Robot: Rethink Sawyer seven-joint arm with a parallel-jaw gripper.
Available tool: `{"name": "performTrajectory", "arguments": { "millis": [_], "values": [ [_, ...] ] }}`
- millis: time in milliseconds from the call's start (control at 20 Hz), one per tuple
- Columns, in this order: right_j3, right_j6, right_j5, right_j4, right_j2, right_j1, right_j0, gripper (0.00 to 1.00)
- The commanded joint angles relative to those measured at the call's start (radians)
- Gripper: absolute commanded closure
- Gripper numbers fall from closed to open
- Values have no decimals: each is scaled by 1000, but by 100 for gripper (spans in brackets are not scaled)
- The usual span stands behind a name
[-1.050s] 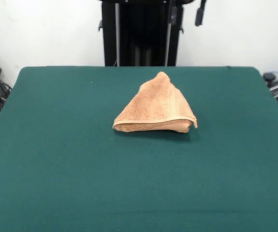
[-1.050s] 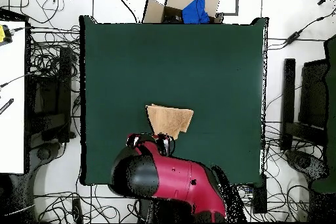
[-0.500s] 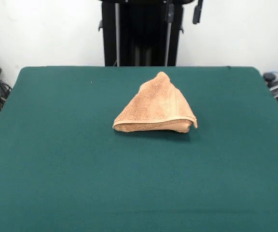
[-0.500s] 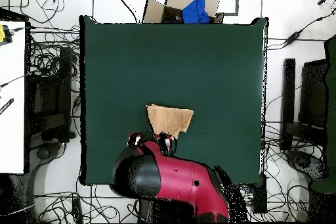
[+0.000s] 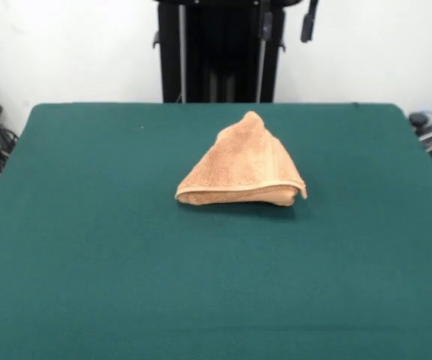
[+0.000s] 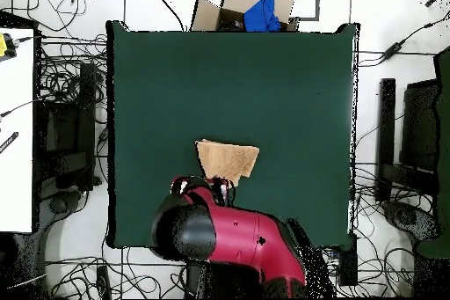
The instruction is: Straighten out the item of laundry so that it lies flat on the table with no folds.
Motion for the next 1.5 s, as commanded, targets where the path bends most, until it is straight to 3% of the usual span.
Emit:
{"name": "performTrajectory", "arguments": {
  "millis": [50, 600, 950, 1500],
  "values": [
    [-23, 142, 14, -2, 51, 74, 33, 0],
    [-46, 131, -18, 25, 80, 132, -4, 0],
    [-165, 145, 32, 27, 49, 199, -3, 0],
    [-298, 187, 2, 44, 29, 348, 13, 0]
  ]
}}
